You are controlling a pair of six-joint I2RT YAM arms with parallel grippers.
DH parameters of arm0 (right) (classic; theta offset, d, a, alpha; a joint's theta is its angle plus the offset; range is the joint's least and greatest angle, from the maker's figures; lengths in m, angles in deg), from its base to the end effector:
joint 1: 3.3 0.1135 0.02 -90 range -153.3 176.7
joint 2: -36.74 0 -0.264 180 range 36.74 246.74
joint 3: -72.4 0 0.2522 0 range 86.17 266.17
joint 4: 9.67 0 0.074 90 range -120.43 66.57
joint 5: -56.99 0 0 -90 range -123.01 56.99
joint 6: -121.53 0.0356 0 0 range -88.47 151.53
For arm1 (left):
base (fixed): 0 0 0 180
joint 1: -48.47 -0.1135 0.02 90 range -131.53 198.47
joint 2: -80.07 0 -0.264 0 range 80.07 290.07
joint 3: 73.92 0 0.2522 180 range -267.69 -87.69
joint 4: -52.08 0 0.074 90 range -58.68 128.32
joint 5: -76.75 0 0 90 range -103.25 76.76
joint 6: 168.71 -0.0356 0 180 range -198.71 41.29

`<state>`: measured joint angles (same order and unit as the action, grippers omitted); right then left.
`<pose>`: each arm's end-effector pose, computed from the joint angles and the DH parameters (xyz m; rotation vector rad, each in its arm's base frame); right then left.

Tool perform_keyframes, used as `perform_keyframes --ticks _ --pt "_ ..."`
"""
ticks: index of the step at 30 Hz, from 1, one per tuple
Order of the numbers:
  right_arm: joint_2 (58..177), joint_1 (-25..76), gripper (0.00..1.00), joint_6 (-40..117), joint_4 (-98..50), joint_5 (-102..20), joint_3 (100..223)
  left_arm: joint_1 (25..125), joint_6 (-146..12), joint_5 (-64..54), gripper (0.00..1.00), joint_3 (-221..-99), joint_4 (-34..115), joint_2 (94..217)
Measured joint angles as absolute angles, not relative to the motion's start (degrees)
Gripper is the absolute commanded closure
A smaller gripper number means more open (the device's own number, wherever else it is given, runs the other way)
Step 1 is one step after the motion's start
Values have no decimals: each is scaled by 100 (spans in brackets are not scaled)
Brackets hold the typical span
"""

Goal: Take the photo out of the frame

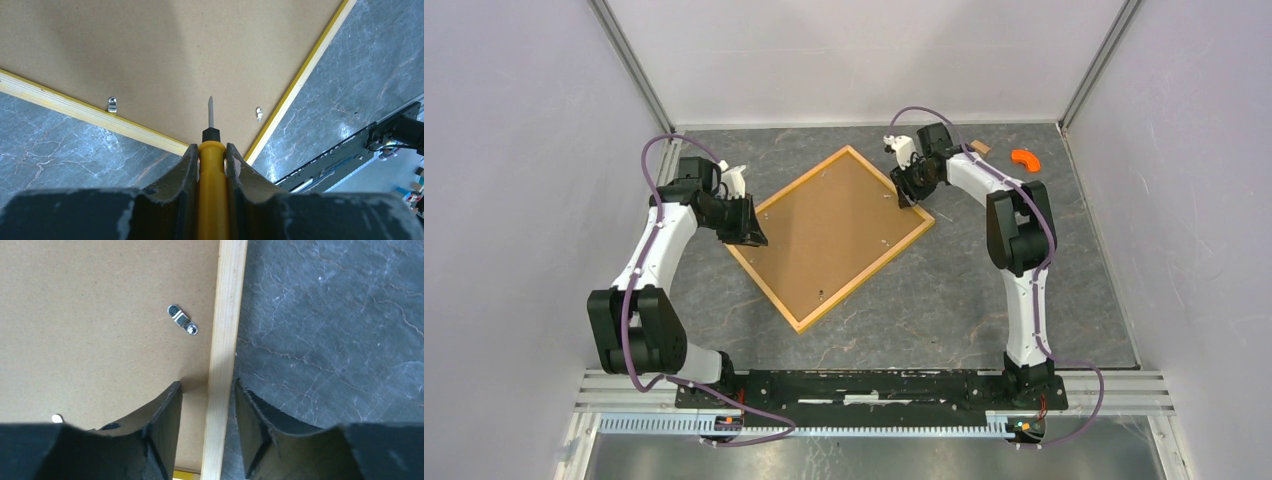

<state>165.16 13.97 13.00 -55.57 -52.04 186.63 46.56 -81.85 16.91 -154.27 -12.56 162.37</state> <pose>0.4571 0.1542 0.1652 -0.9050 2.4252 0.4258 0.2788 -0.0086 0.2704 0.1753 2.6315 -0.6848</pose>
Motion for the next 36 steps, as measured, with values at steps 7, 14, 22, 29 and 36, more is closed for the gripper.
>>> perform_keyframes --ticks 7,14,22,29,36 --pt "16516 1367 100 1370 -5352 -5156 18615 4656 -8323 1566 98 -15561 -1321 16272" --pt "15804 1142 100 1733 -4668 -5014 17387 4656 -8513 1354 98 -15720 -1433 16305" --pt "14354 355 100 2450 -4202 -4474 15360 4953 -9083 937 98 -15836 -1581 16462" --pt "13589 93 100 3075 -3612 -4264 14257 5740 -9527 296 98 -16039 -1710 16600" --pt "13220 93 100 3125 -3070 -4411 13649 6295 -9649 -335 98 -16924 -1678 17262"
